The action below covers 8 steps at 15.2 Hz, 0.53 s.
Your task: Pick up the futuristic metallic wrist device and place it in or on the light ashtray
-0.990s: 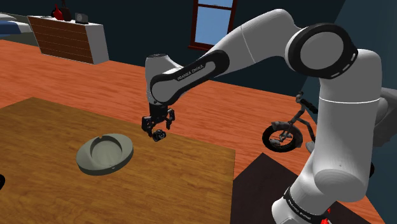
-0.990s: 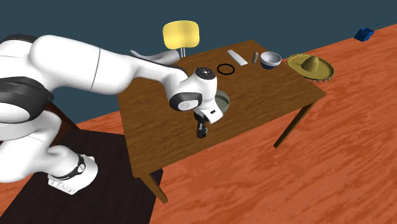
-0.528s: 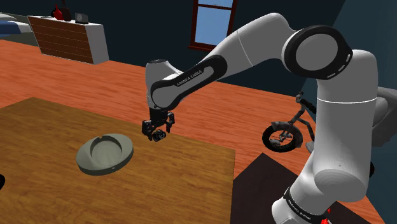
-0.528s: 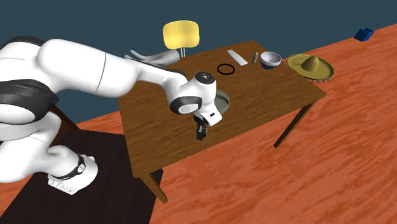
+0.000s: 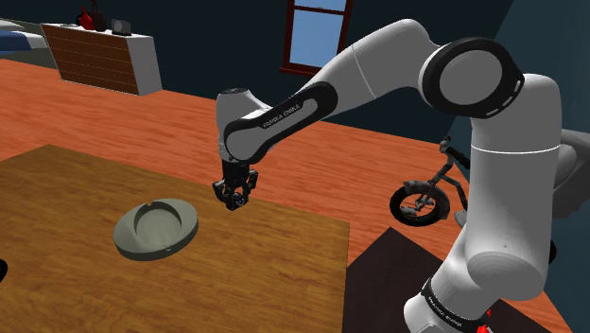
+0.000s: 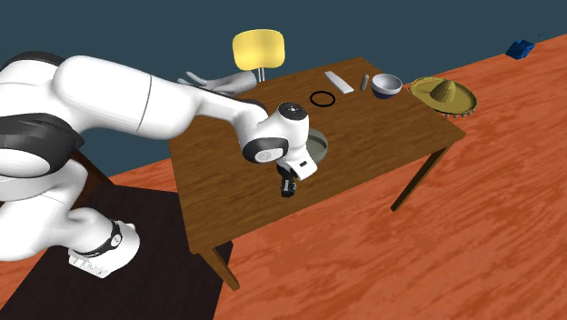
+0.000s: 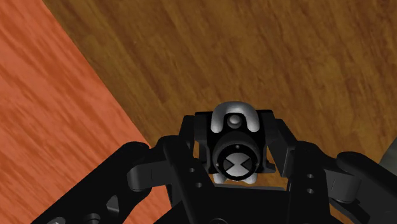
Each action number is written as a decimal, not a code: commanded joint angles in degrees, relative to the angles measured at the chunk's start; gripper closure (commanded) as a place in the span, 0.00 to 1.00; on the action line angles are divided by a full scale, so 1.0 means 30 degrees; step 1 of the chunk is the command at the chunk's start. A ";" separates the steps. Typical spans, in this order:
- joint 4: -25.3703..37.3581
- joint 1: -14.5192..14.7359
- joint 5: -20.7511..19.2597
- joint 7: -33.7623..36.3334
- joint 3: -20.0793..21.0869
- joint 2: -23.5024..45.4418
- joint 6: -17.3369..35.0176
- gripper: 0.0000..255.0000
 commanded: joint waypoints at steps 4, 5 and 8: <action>-0.0006 0.0002 0.0002 0.0000 0.0002 0.0002 0.0004 1.00; -0.0001 0.0002 0.0001 0.0000 0.0002 0.0005 0.0004 1.00; 0.0211 -0.0053 0.0162 -0.0097 0.0079 -0.0423 -0.0620 1.00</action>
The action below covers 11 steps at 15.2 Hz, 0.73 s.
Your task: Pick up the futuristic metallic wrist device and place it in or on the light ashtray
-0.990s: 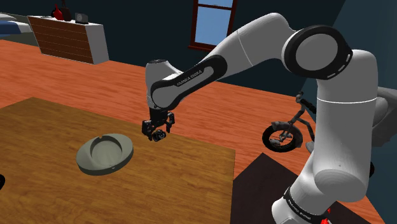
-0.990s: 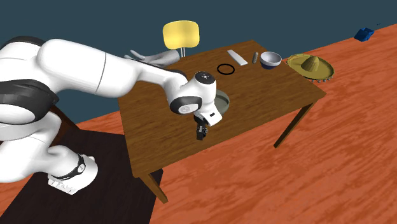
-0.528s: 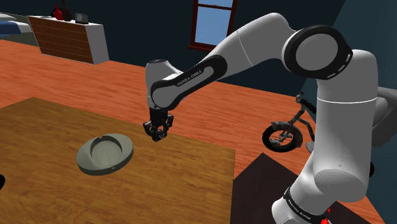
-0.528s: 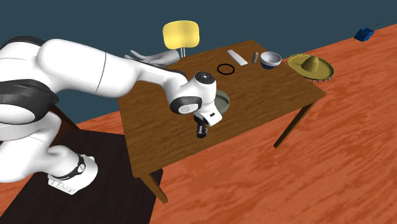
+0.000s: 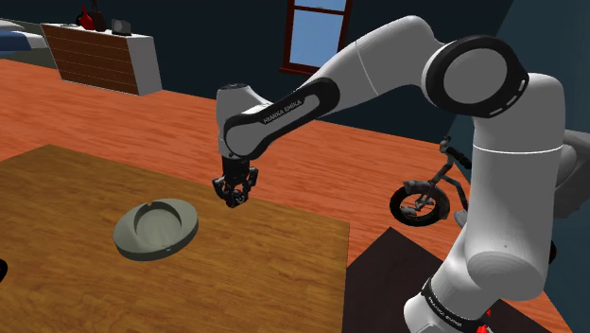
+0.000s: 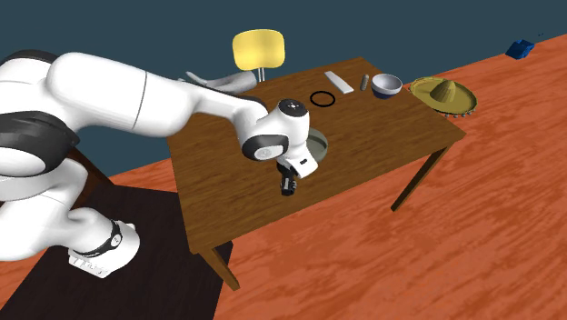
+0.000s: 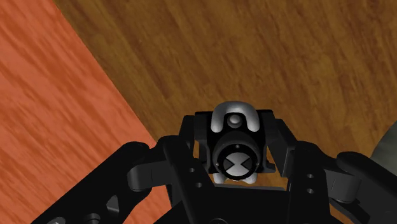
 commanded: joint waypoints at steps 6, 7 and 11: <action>0.0614 -0.0087 0.0343 -0.0177 0.0158 -0.0907 -0.1486 1.00; 0.0719 -0.0099 0.0388 -0.0204 0.0176 -0.1024 -0.1705 1.00; 0.1185 -0.0141 0.0555 -0.0303 0.0237 -0.1462 -0.2589 1.00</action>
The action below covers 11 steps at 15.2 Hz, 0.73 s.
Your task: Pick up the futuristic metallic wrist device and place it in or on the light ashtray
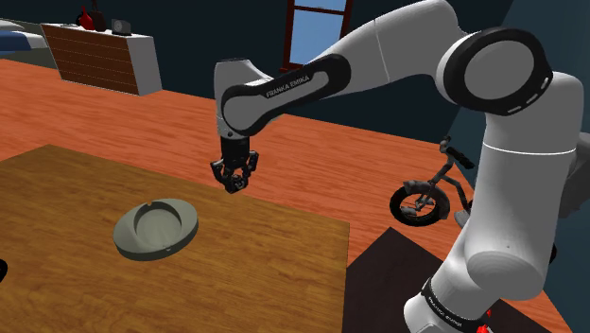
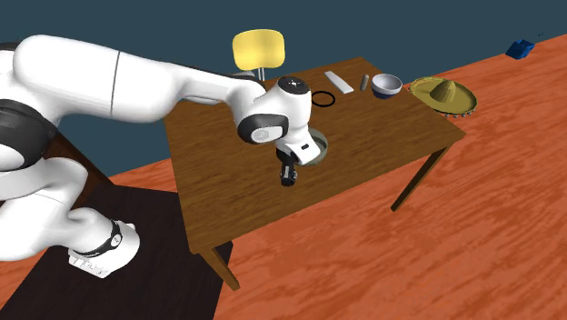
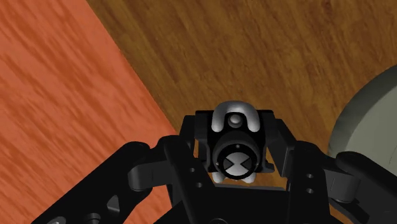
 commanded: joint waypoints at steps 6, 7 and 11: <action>0.1408 0.0249 0.0065 0.0282 0.0172 -0.0126 -0.1540 1.00; 0.2042 0.0562 -0.0096 0.0698 0.0264 0.0337 -0.1737 1.00; 0.4924 0.1919 -0.0762 0.2255 0.0520 0.2364 -0.2696 1.00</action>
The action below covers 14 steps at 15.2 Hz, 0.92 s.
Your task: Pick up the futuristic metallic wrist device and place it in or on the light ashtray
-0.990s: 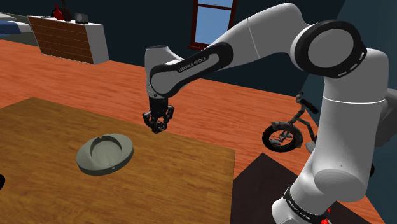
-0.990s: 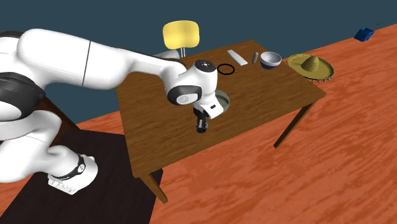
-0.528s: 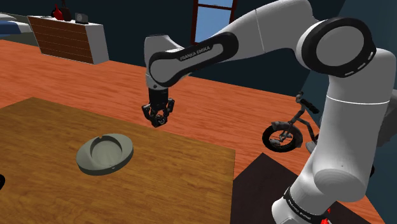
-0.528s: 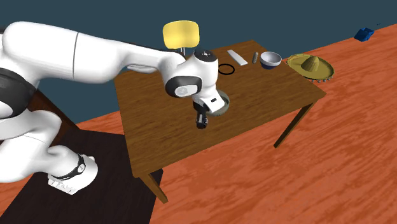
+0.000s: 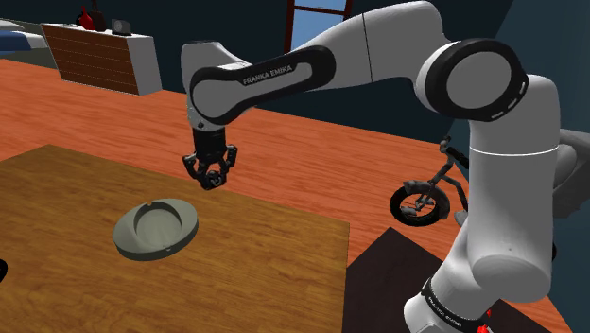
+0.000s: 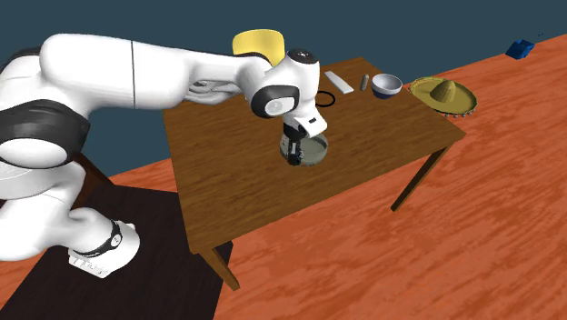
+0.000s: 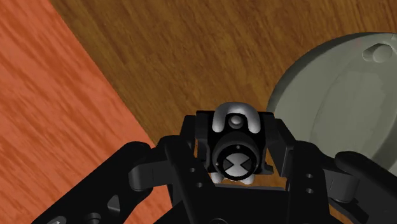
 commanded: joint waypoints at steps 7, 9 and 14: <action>0.7809 0.3217 -0.1323 0.2560 0.0098 0.5038 -0.2915 1.00; 1.0788 0.4232 -0.1641 0.2977 -0.0004 0.6804 -0.4110 1.00; 1.2643 0.4953 -0.1867 0.3235 -0.0144 0.8316 -0.4427 1.00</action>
